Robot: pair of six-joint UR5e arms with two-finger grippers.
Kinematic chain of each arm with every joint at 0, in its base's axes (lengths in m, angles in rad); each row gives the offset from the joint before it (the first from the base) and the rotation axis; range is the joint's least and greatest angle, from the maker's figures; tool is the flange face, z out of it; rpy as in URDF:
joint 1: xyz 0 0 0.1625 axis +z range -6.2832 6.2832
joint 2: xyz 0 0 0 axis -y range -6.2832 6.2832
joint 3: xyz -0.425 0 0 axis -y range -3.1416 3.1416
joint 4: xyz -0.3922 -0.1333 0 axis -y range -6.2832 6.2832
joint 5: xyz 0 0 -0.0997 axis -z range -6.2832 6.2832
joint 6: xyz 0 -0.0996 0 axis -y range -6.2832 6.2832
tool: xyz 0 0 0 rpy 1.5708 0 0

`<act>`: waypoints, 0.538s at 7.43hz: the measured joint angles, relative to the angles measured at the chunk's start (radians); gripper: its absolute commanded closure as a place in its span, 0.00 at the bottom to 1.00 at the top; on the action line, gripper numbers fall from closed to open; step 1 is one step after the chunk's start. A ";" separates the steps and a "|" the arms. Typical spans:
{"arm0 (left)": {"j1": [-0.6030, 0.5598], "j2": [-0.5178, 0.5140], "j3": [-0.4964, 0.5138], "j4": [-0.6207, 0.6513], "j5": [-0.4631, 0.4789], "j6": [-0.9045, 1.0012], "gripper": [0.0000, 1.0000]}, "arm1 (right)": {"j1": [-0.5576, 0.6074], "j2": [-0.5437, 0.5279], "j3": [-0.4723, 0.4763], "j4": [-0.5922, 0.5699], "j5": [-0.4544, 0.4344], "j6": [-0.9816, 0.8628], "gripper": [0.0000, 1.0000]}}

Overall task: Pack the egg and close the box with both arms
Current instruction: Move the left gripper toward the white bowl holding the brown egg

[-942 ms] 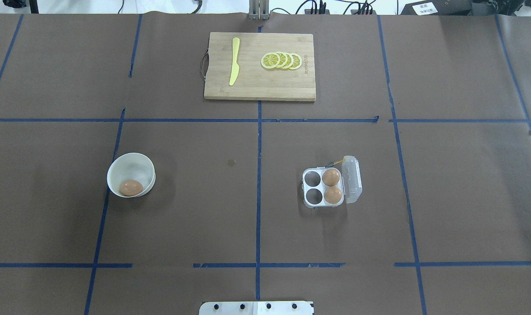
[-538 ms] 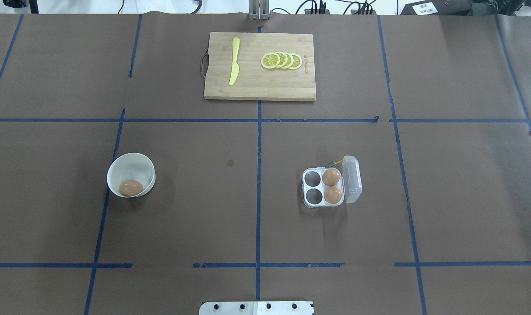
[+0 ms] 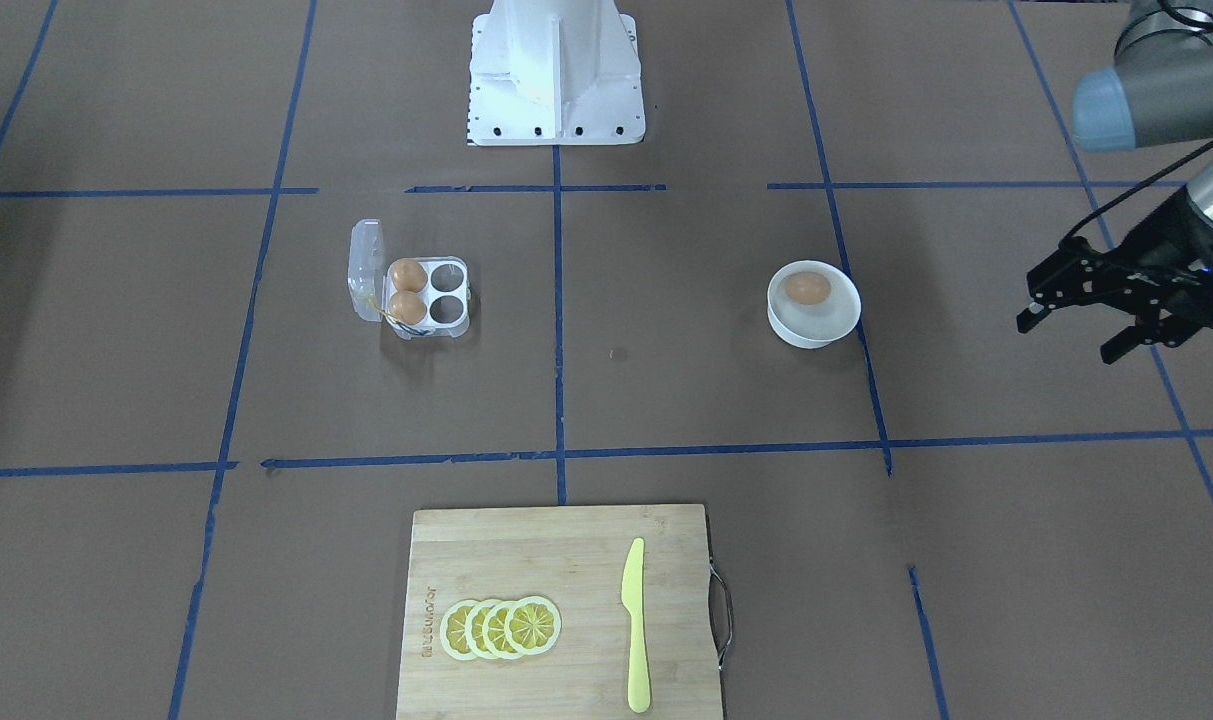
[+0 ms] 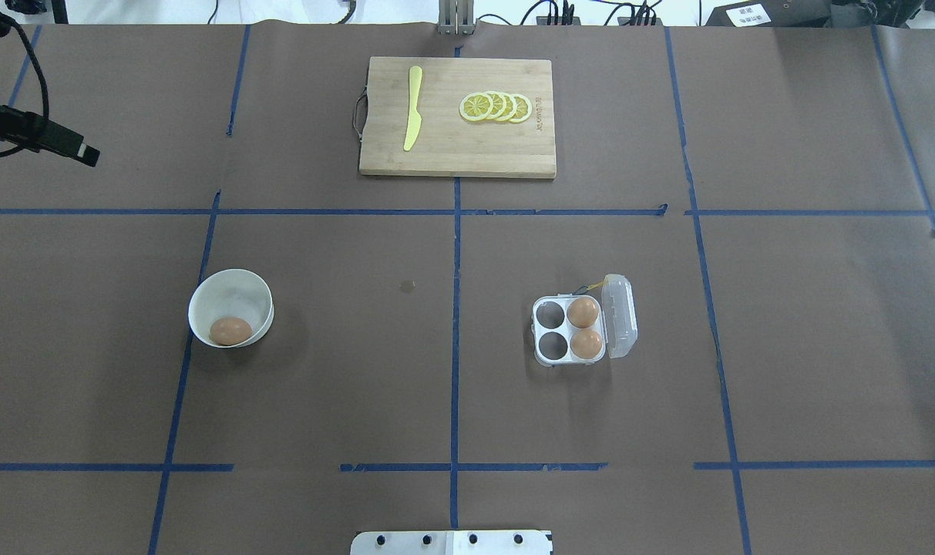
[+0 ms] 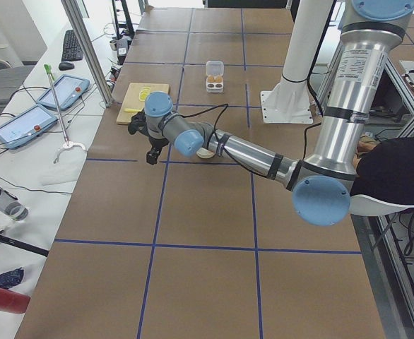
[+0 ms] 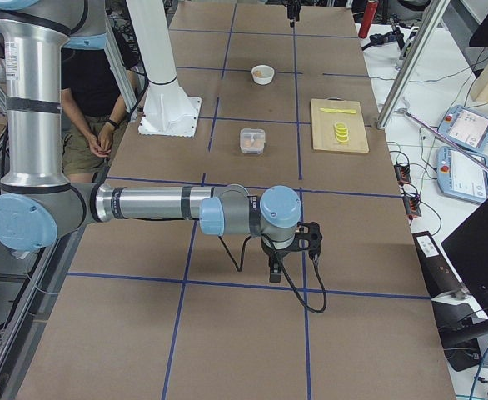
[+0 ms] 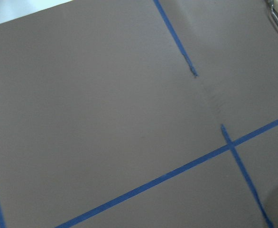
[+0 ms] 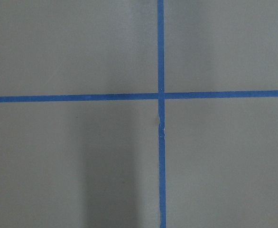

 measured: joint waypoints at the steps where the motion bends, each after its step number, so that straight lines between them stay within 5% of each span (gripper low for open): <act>1: 0.100 0.011 -0.065 0.001 0.057 -0.188 0.00 | 0.000 0.000 0.001 0.000 0.000 0.003 0.00; 4: 0.353 0.019 -0.136 0.003 0.245 -0.600 0.07 | 0.000 0.013 0.004 0.000 0.000 0.019 0.00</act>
